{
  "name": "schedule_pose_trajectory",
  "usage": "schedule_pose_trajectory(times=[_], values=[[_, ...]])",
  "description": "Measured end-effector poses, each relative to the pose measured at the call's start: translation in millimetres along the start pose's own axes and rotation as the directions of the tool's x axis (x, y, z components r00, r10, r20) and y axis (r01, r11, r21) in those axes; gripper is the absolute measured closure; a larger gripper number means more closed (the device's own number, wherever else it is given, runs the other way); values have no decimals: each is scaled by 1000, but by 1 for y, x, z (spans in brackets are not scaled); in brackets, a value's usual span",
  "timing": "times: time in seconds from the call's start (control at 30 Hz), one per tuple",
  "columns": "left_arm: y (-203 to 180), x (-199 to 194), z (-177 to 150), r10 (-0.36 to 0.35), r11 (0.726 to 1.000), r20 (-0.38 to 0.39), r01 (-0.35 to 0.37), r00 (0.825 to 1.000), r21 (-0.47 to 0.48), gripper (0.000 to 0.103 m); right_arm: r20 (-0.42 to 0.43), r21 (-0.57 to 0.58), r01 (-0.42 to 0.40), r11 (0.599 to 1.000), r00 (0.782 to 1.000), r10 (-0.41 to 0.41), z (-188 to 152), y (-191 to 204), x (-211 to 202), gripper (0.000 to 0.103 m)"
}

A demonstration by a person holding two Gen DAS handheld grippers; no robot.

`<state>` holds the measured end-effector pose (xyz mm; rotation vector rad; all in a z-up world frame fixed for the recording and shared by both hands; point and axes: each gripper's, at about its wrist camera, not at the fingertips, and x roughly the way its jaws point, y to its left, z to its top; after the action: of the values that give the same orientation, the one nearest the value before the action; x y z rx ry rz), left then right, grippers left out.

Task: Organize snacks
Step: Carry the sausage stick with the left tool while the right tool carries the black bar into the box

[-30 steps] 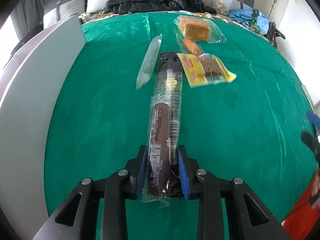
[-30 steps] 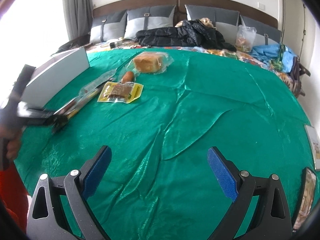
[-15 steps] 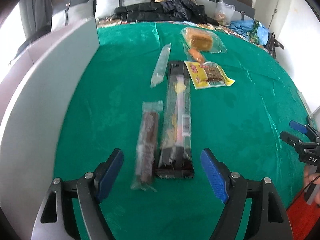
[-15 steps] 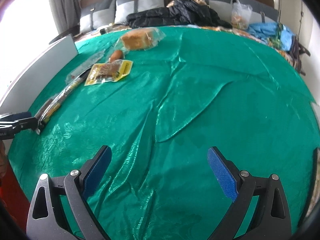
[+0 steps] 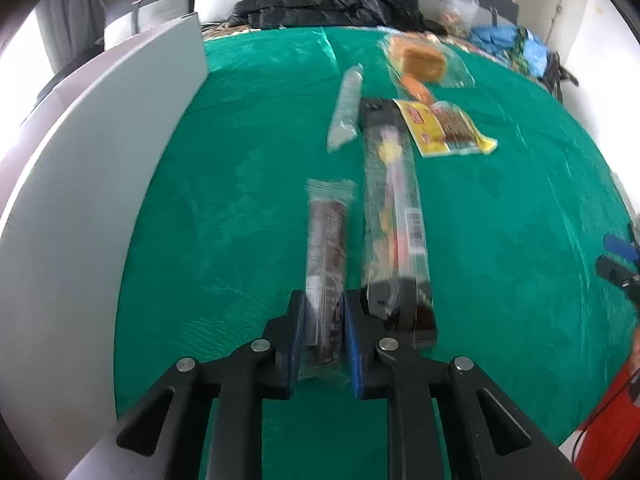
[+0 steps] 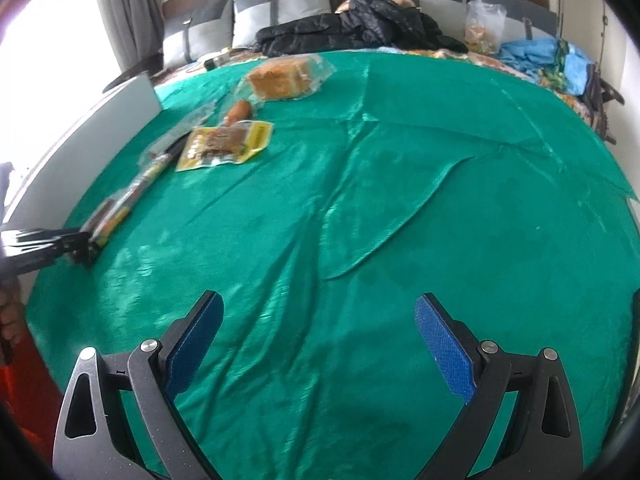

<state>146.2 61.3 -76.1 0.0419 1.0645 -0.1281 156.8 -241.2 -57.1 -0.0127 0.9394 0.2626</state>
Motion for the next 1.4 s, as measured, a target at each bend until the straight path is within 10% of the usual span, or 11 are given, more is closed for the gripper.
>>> schedule_pose_trajectory(times=[0.3,0.57,0.67,0.87,1.23,1.4], values=[[9,-25,-43,43,998,19,-42,999,-35,86,-146,234,-222,947,955,260,60,95,45,5],[11,-19,-35,52,998,19,-52,998,-27,55,-292,43,17,999,957,-4,95,195,129,9],[10,-15,-32,28,999,31,-27,999,-21,84,-242,-73,82,994,965,-98,90,205,122,80],[29,-21,-35,-104,983,51,111,993,-143,86,-246,96,-68,993,965,90,66,158,75,88],[39,-83,-14,-265,925,178,302,948,-232,86,-9,538,-410,737,871,491,34,90,10,88],[55,-116,-8,-266,912,239,324,934,-252,86,90,553,-514,656,819,567,50,94,-12,88]])
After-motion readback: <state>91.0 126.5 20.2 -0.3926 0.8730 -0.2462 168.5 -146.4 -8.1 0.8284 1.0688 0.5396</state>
